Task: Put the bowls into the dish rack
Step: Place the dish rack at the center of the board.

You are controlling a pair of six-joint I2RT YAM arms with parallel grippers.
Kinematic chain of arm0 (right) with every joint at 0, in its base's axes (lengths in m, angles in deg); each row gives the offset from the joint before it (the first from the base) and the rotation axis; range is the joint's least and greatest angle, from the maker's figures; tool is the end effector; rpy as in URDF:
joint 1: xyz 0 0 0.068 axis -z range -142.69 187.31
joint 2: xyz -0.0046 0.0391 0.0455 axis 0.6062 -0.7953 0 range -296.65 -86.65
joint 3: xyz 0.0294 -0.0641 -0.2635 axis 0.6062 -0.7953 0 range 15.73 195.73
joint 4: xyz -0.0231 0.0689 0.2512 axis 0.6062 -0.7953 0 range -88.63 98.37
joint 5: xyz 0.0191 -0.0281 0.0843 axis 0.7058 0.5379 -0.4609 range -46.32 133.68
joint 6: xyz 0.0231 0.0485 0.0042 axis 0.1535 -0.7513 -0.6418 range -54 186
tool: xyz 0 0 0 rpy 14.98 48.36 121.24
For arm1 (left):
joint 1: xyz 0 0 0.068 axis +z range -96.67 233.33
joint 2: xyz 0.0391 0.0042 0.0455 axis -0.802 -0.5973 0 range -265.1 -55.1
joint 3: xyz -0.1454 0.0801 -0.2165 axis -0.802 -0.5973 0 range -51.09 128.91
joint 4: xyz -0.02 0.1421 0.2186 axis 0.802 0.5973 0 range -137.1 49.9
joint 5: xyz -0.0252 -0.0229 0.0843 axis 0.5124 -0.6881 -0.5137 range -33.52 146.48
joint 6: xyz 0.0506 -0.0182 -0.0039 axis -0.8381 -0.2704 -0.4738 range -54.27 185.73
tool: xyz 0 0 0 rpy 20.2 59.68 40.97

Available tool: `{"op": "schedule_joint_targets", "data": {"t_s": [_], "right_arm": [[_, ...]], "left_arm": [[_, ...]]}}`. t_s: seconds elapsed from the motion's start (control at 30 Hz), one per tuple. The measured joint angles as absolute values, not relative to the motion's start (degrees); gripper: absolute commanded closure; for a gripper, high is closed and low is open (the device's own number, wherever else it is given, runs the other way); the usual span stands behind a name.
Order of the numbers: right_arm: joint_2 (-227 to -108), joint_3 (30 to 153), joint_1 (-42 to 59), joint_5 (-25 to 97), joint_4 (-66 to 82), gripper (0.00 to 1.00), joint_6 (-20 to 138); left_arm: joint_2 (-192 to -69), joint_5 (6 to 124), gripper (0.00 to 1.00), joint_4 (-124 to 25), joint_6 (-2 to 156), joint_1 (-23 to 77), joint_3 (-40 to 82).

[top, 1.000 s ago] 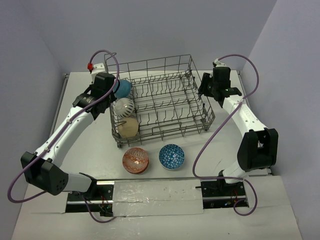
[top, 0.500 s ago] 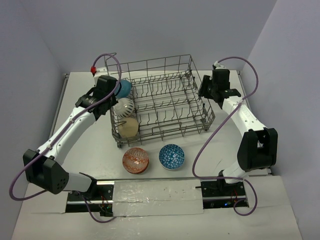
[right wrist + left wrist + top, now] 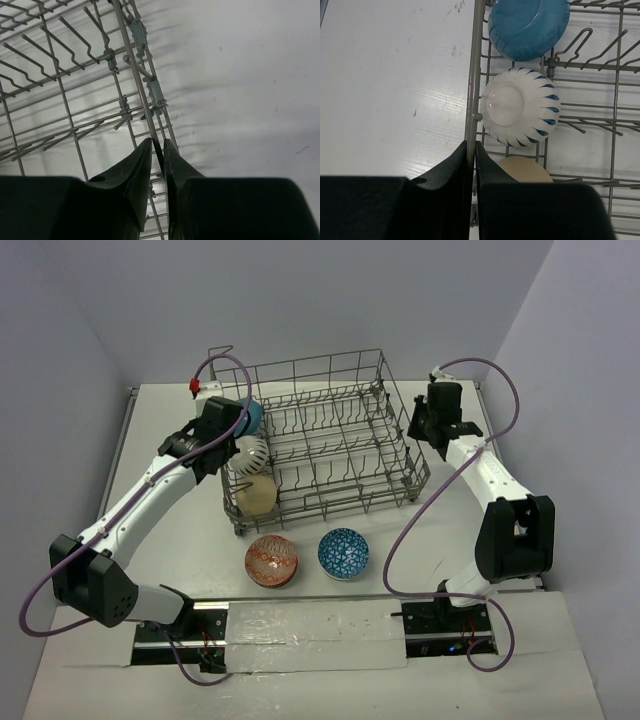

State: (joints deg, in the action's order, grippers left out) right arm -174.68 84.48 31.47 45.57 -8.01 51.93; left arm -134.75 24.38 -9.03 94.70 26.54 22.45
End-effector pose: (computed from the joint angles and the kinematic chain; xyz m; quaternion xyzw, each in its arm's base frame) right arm 0.3495 0.0345 0.2892 0.0713 0.8867 0.0644 0.4523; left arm 0.2740 -0.1170 0.3341 -0.1245 0.8830 0.0502 0.4497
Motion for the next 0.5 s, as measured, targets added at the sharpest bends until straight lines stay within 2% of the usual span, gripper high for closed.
{"op": "schedule_joint_targets", "data": {"t_s": [0.17,0.23,0.27,0.33,0.47,0.5], "right_arm": [[-174.64,83.12,31.42,45.81,-6.79,0.72,51.8],[-174.64,82.56,31.4,46.09,-6.62,0.78,51.8],[-174.64,82.08,31.4,46.25,-6.57,0.91,51.84],[-174.53,81.7,31.49,45.94,-5.89,1.0,53.16],[-173.65,80.15,31.51,45.53,-4.25,1.0,53.94],[-173.22,79.43,31.51,45.48,-3.62,1.0,53.94]], "left_arm": [[-134.73,23.84,0.85,-9.06,94.97,26.28,21.99],[-134.73,23.68,0.85,-9.06,94.99,26.21,21.99],[-134.73,23.62,0.85,-9.06,95.03,26.17,21.99],[-134.73,23.51,0.85,-9.01,95.05,26.15,21.99],[-134.73,23.09,0.85,-8.92,95.14,26.06,21.99],[-134.71,23.01,0.88,-8.88,95.14,26.02,21.99]]}}
